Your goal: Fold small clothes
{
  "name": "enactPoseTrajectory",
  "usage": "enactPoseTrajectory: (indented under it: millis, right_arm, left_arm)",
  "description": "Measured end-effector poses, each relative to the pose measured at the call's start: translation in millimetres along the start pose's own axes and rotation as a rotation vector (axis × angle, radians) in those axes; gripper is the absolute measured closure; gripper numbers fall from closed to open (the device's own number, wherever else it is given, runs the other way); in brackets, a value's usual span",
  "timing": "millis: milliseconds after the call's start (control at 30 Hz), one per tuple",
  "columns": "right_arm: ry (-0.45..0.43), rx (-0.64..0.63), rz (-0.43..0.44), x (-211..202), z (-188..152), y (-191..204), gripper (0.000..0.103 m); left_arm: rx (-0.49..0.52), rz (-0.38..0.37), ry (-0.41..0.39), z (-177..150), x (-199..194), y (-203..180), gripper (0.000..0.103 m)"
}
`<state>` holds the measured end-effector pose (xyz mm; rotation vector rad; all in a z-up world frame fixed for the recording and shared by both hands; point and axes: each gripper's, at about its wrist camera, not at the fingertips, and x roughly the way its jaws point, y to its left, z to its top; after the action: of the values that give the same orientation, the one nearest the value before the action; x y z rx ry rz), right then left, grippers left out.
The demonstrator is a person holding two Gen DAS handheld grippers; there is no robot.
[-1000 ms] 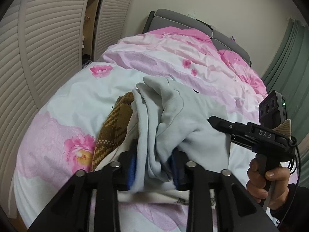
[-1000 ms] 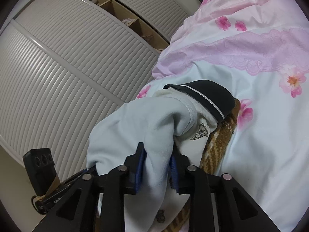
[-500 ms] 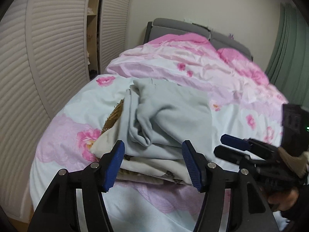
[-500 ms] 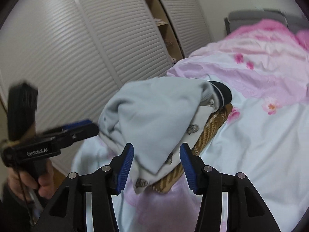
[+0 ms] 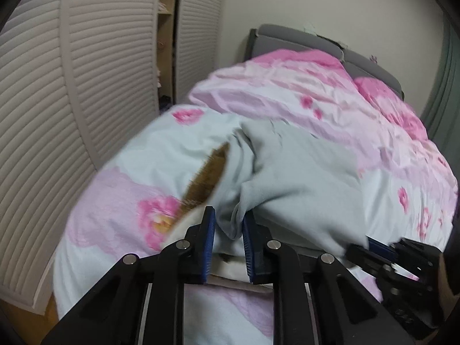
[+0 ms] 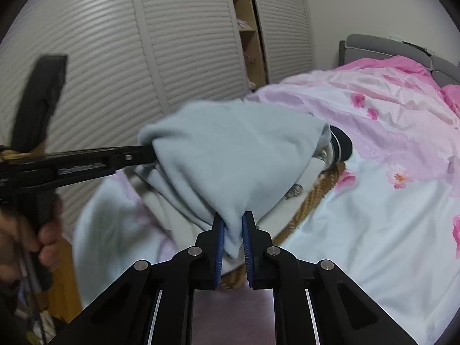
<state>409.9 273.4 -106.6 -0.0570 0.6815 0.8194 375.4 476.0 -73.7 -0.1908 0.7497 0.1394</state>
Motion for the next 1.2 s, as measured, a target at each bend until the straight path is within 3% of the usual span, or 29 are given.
enactPoseTrajectory:
  millis: [100,200,267,467,533,567,633,700,933,967,1033,1200]
  right_arm:
    - [0.022,0.013,0.021,3.3,-2.2,1.3,0.089]
    - [0.105,0.057,0.034,22.2,-10.7,-6.3,0.085]
    - [0.119,0.078,0.037,20.5,-14.0,-8.6,0.072]
    - [0.072,0.077,0.041,-10.9,-17.2,-11.4,0.069]
    - [0.044,0.087,0.048,-27.0,-16.2,-13.8,0.069]
    - [0.025,0.091,0.046,-38.5,-16.2,-14.7,0.069]
    - [-0.01,0.089,0.037,-59.9,-15.6,-14.8,0.058]
    - [-0.046,0.079,0.024,-84.7,-15.4,-15.0,0.054]
    - [-0.14,0.014,-0.103,-193.3,-30.1,-9.8,0.054]
    - [-0.151,0.013,-0.119,-207.0,-33.6,-10.6,0.053]
    - [-0.176,0.014,-0.155,-236.7,-43.0,-15.2,0.038]
    - [-0.214,0.027,-0.269,-306.8,-74.2,-32.2,0.035]
  left_arm:
    - [-0.03,-0.002,-0.008,1.6,-3.0,14.5,0.083]
    - [-0.027,-0.002,0.044,-4.3,9.3,19.1,0.083]
    - [-0.024,0.0,0.055,-9.3,10.8,18.8,0.083]
    - [0.003,-0.003,0.0,-17.0,-25.2,3.0,0.083]
    - [0.016,0.01,-0.023,-20.0,-43.7,-6.9,0.078]
    - [0.026,0.019,-0.035,-21.3,-54.4,-14.3,0.074]
    - [0.047,0.04,-0.06,-25.2,-74.7,-30.5,0.052]
    - [0.069,0.058,-0.089,-30.2,-96.4,-50.2,0.044]
    - [0.131,0.082,-0.134,-61.2,-166.2,-139.7,0.039]
    - [0.133,0.082,-0.141,-65.9,-173.8,-150.1,0.039]
    - [0.144,0.083,-0.166,-79.7,-192.7,-177.0,0.036]
    - [0.195,0.087,-0.219,-111.9,-222.4,-236.7,0.03]
